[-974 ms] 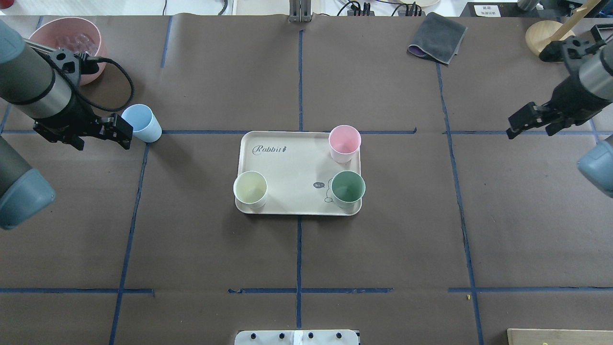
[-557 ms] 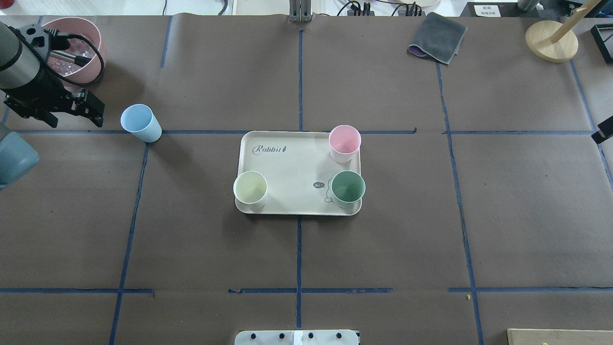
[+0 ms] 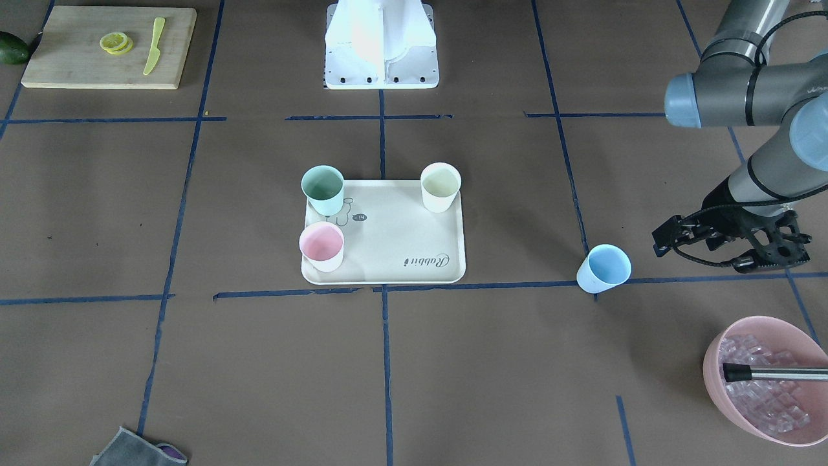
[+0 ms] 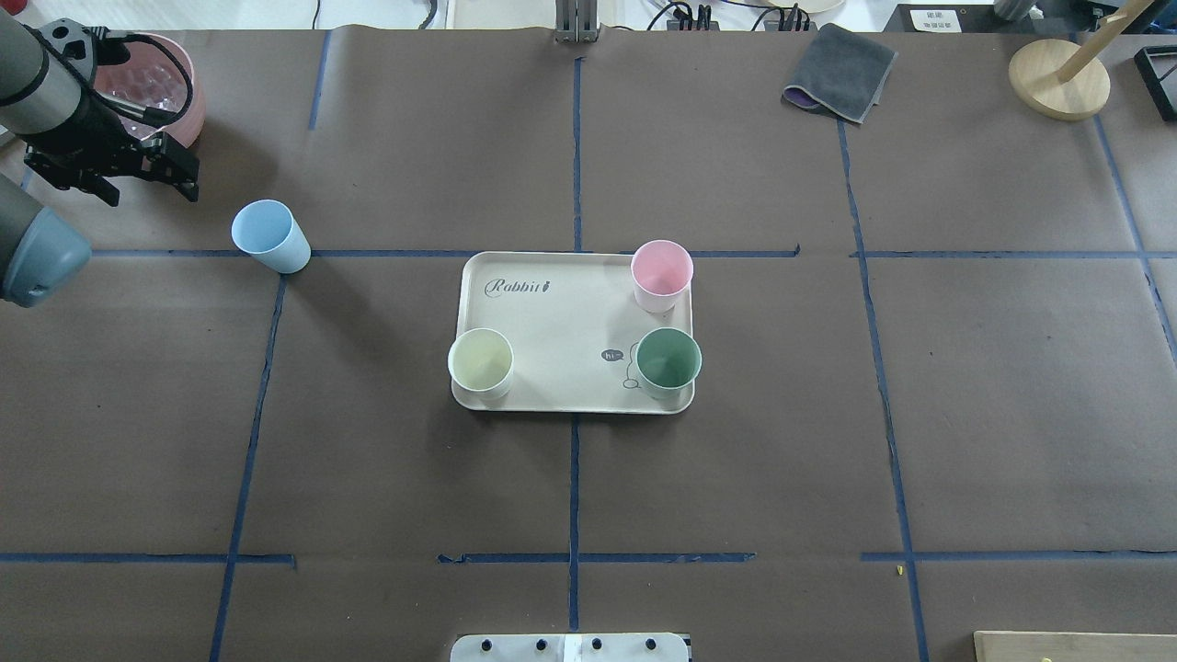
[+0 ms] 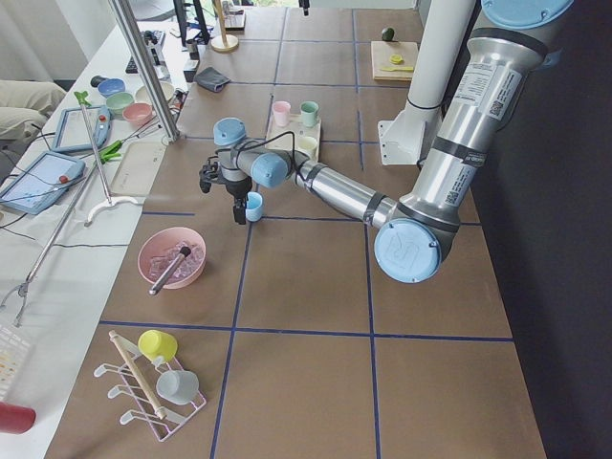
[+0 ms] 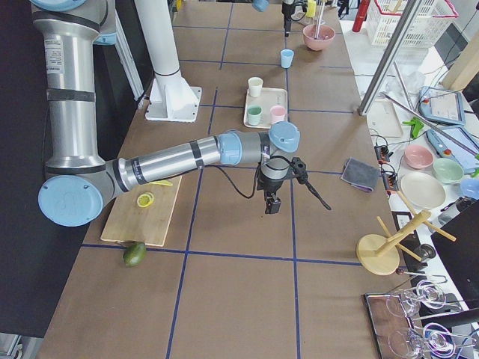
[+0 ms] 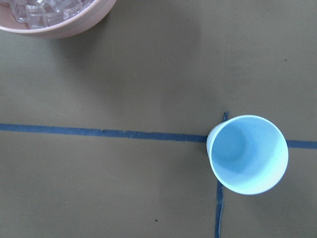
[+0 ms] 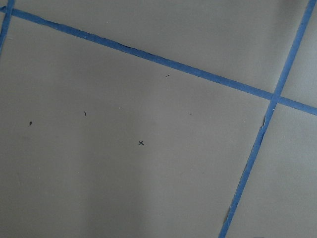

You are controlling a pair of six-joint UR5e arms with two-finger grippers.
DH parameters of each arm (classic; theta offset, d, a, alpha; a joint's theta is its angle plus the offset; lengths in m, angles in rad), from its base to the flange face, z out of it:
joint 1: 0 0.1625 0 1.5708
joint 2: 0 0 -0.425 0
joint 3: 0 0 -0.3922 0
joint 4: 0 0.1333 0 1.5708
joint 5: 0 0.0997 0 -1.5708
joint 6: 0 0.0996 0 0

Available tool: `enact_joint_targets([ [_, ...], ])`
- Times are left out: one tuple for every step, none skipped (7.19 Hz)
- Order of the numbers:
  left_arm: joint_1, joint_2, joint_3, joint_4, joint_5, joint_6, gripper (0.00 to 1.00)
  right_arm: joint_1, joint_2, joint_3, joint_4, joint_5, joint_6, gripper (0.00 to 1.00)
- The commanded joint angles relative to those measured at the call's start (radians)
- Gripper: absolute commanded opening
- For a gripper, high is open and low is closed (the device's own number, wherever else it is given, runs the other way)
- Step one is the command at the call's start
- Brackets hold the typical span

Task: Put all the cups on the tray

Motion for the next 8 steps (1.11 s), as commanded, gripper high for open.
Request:
enact_joint_targets([
  [0.046,-0.017,0.057,-0.136,0.004,-0.141,1.00,0.001,0.000,-0.002,0.000,0.000,0.005,1.00],
  [0.069,-0.013,0.056,-0.146,0.004,-0.167,1.00,0.001,-0.002,0.000,0.000,0.000,0.005,1.00],
  [0.074,-0.011,0.057,-0.148,0.004,-0.169,1.00,0.001,-0.002,0.000,0.000,0.000,0.005,1.00],
  [0.098,-0.005,0.068,-0.148,0.007,-0.167,1.00,0.001,-0.003,0.000,0.000,0.000,0.005,1.00],
  [0.104,-0.009,0.076,-0.146,0.005,-0.187,0.99,0.001,-0.004,0.001,0.000,0.000,0.005,1.00],
  [0.123,-0.019,0.091,-0.148,0.010,-0.242,0.92,0.001,-0.004,0.001,0.000,0.000,0.005,1.00],
  [0.141,-0.022,0.094,-0.149,0.057,-0.250,0.85,0.001,-0.005,0.001,0.000,0.000,0.005,1.00],
  [0.146,-0.022,0.094,-0.149,0.063,-0.253,0.68,0.001,-0.005,0.001,0.000,0.000,0.005,1.00],
])
